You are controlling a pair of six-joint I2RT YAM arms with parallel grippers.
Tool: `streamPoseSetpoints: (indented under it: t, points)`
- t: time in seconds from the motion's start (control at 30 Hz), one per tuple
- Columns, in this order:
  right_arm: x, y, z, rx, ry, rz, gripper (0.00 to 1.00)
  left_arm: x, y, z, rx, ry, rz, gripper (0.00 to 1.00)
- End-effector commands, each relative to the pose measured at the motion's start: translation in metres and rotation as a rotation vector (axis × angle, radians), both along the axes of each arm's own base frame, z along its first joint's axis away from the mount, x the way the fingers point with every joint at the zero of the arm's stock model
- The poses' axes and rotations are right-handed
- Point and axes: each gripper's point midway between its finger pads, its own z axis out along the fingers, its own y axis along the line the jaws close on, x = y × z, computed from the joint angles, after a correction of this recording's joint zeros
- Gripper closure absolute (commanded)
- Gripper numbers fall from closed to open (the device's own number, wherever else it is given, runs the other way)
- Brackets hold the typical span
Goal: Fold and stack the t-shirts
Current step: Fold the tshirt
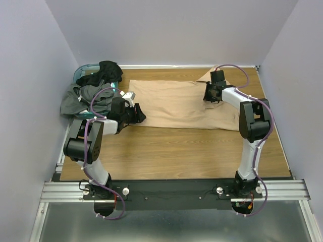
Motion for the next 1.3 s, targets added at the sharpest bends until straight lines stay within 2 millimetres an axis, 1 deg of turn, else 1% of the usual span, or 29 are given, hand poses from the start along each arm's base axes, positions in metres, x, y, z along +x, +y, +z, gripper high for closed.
streamPoseSetpoints:
  t: [0.0, 0.03, 0.07, 0.27, 0.37, 0.4, 0.43, 0.5, 0.6, 0.63, 0.7, 0.73, 0.77, 0.8, 0.87, 0.9, 1.1, 1.13, 1.2, 1.27]
  points:
    - [-0.008, -0.008, -0.005, -0.041, 0.027, -0.035, 0.69, 0.001, -0.005, 0.004, -0.001, -0.014, -0.030, 0.42]
    - [-0.009, -0.009, -0.005, -0.041, 0.027, -0.037, 0.65, 0.001, -0.005, 0.004, -0.003, -0.015, -0.029, 0.42]
    - [-0.009, -0.011, -0.006, -0.047, 0.029, -0.045, 0.64, 0.001, -0.005, 0.004, -0.002, -0.017, -0.028, 0.42]
    - [-0.010, -0.010, -0.020, -0.039, 0.061, -0.055, 0.62, 0.001, -0.005, 0.004, 0.001, -0.018, -0.026, 0.42]
    - [-0.012, -0.009, -0.030, -0.038, 0.086, -0.061, 0.62, 0.001, -0.004, 0.003, 0.003, -0.014, -0.026, 0.42]
    - [-0.012, -0.010, -0.030, -0.039, 0.087, -0.063, 0.62, 0.001, -0.004, 0.003, 0.004, -0.014, -0.025, 0.42]
    - [-0.014, -0.010, -0.035, -0.039, 0.099, -0.063, 0.62, 0.002, -0.004, 0.003, 0.004, -0.016, -0.025, 0.42]
    - [-0.014, -0.008, -0.037, -0.038, 0.104, -0.059, 0.64, 0.002, -0.004, 0.003, 0.005, -0.016, -0.023, 0.42]
    - [-0.013, -0.008, -0.038, -0.038, 0.106, -0.057, 0.69, 0.001, -0.004, 0.003, 0.004, -0.014, -0.023, 0.42]
    - [-0.013, -0.009, -0.038, -0.039, 0.108, -0.055, 0.72, 0.001, -0.004, 0.003, 0.004, -0.014, -0.025, 0.42]
    - [-0.011, -0.008, -0.036, -0.038, 0.102, -0.055, 0.78, 0.002, -0.004, 0.004, 0.004, -0.017, -0.023, 0.42]
    - [-0.011, -0.007, -0.035, -0.036, 0.101, -0.051, 0.86, 0.001, -0.004, 0.003, 0.004, -0.015, -0.023, 0.42]
    - [-0.009, -0.005, -0.032, -0.030, 0.094, -0.046, 0.89, 0.001, -0.004, 0.004, 0.004, -0.017, -0.023, 0.42]
    - [-0.008, -0.006, -0.030, -0.028, 0.092, -0.044, 0.94, 0.001, -0.004, 0.004, 0.004, -0.017, -0.023, 0.42]
    - [-0.007, -0.004, -0.027, -0.023, 0.086, -0.042, 0.98, 0.002, -0.004, 0.004, 0.005, -0.018, -0.022, 0.42]
    - [-0.006, -0.004, -0.022, -0.023, 0.076, -0.040, 0.99, 0.001, -0.004, 0.004, 0.005, -0.015, -0.021, 0.42]
    - [-0.005, -0.004, -0.004, -0.023, 0.044, -0.045, 0.98, 0.001, -0.003, 0.001, 0.010, -0.008, -0.018, 0.42]
    - [-0.004, -0.005, 0.002, -0.021, 0.035, -0.047, 0.97, 0.001, -0.002, 0.000, 0.012, -0.005, -0.016, 0.42]
    - [-0.005, -0.003, 0.005, -0.021, 0.030, -0.043, 0.95, 0.002, -0.002, 0.001, 0.013, -0.006, -0.013, 0.42]
    - [-0.004, 0.000, 0.009, -0.022, 0.021, -0.037, 0.94, 0.002, -0.002, 0.002, 0.013, -0.009, -0.011, 0.42]
